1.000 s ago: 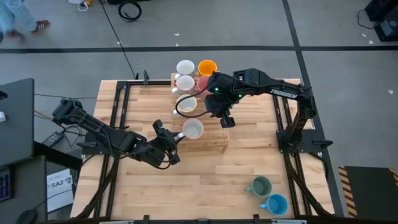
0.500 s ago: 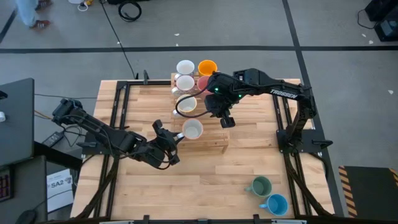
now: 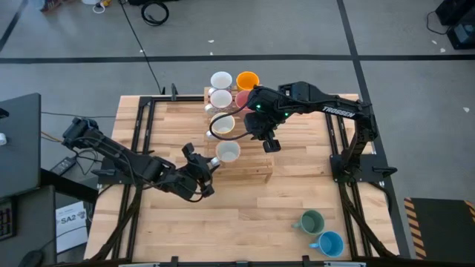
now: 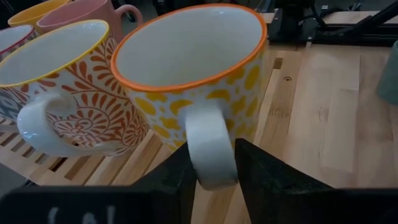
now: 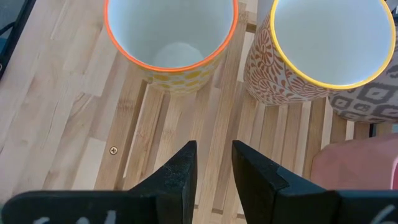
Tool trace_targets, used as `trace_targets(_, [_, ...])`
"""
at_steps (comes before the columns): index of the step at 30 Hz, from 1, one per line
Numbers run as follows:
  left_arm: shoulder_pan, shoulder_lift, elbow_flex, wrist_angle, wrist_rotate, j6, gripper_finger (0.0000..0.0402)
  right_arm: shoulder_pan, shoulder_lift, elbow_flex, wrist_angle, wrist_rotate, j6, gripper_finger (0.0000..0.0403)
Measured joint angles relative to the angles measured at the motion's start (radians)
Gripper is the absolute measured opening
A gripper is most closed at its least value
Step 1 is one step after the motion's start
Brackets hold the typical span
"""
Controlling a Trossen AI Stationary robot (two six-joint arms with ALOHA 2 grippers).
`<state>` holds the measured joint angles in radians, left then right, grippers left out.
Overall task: Place coffee mugs
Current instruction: Put the yellow cup on the shelf aligned with the other orange cup, then put the green cup on the shelf aligned with the other pink cup
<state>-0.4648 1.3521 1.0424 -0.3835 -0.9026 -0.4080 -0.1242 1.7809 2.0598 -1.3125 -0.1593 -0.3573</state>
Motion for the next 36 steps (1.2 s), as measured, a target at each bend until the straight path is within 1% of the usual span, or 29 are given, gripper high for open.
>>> trace_targets(4, [0.0,0.0,0.0,0.002,-0.003,0.0,0.0134,0.0,0.0,0.0,0.0,0.0,0.0,0.0107])
trace_targets(13, [0.0,0.0,0.0,-0.01,-0.004,0.001,0.0203,0.0,0.0,0.0,0.0,0.0,0.0,0.0107])
trace_targets(16, [0.0,0.0,0.0,-0.01,-0.004,0.022,0.0219,0.0,0.0,0.0,0.0,0.0,0.0,0.0107])
trace_targets(22, [0.0,0.0,0.0,-0.01,0.012,0.027,0.0224,0.007,0.0,0.0,-0.028,0.0,0.0,0.0107])
trace_targets(31, [-0.006,-0.025,-0.001,-0.01,0.008,0.026,0.0224,0.053,0.0,0.0,-0.068,0.0,0.0,0.0107])
trace_targets(36, [-0.031,-0.066,-0.001,-0.013,0.009,0.026,0.0224,0.073,0.0,0.0,-0.155,0.0,0.006,0.0107])
